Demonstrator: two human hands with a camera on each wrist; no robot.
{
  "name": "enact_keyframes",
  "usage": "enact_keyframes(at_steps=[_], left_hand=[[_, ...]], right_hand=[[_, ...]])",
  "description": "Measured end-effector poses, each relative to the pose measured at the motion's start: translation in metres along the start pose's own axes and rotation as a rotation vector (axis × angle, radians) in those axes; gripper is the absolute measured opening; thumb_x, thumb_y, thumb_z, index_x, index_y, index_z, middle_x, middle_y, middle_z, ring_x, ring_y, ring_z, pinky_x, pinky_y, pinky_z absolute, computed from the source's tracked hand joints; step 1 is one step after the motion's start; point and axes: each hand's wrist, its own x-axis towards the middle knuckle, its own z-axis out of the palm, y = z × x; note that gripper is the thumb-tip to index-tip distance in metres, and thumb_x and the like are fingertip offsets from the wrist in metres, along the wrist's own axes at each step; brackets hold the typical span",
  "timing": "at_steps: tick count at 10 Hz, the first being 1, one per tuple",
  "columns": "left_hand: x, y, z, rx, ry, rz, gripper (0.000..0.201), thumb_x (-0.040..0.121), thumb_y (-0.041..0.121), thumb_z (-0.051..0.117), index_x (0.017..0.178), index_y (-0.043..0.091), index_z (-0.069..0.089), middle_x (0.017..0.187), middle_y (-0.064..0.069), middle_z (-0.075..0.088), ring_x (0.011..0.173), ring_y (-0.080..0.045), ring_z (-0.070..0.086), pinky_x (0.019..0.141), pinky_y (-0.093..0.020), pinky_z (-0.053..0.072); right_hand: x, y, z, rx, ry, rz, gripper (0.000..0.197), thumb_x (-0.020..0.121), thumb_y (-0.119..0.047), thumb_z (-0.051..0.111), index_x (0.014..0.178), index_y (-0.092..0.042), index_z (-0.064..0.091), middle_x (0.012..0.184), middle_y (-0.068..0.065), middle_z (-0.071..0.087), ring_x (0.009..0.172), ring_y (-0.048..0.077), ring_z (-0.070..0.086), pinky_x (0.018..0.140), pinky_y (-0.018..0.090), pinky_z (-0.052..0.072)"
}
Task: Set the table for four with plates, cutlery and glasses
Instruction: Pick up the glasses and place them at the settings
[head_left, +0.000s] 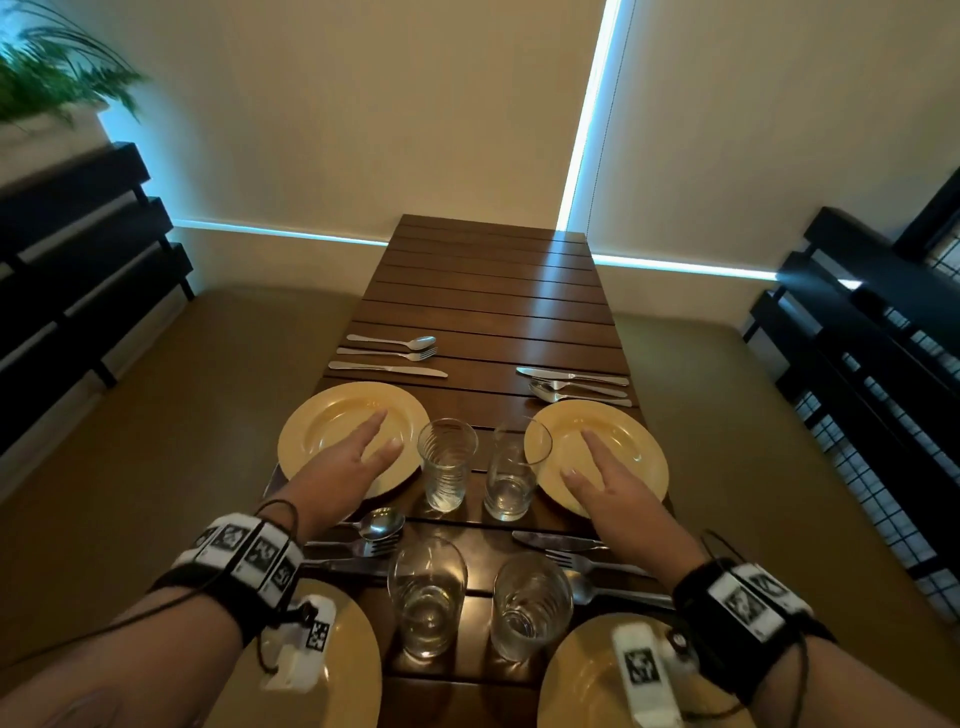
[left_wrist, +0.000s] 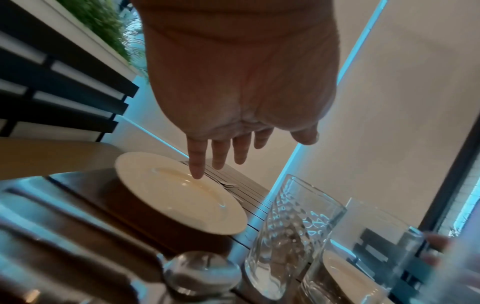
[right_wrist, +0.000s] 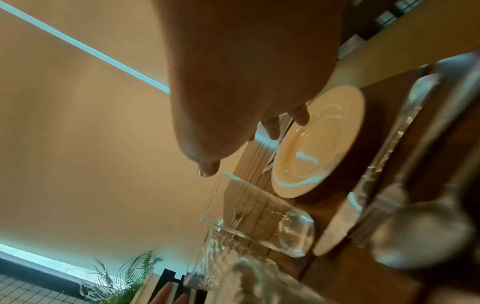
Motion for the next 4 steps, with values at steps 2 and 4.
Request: enact_keyframes(at_steps=[2,4], left_hand=[[-0.101,-0.038,0.004,-0.086,0.036,-0.043,0.057,0.103,0.05,0.043,0.157,0.041,0.027,0.155,-0.008,0.046,0.127,-0.021,0.05,0.105,-0.04,0.04],[-0.211,-0.071,0.014,-0.061,0.155,-0.053,0.05,0.097,0.052,0.052,0.146,0.051,0.042,0.147,0.0,0.054,0.122,-0.018,0.052,0.099,-0.036,0.04]], right_hand=[[-0.103,0.063,-0.009,-0.008,-0.063,0.136,0.066,0.096,-0.055,0.047,0.153,-0.047,0.015,0.163,-0.004,0.027,0.144,0.021,0.035,0.115,0.046,0.034],[-0.207,0.112,-0.015,-0.071,-0.06,0.238,0.063,0.093,-0.054,0.053,0.146,-0.052,0.017,0.165,-0.012,0.017,0.148,0.014,0.024,0.119,0.039,0.022]])
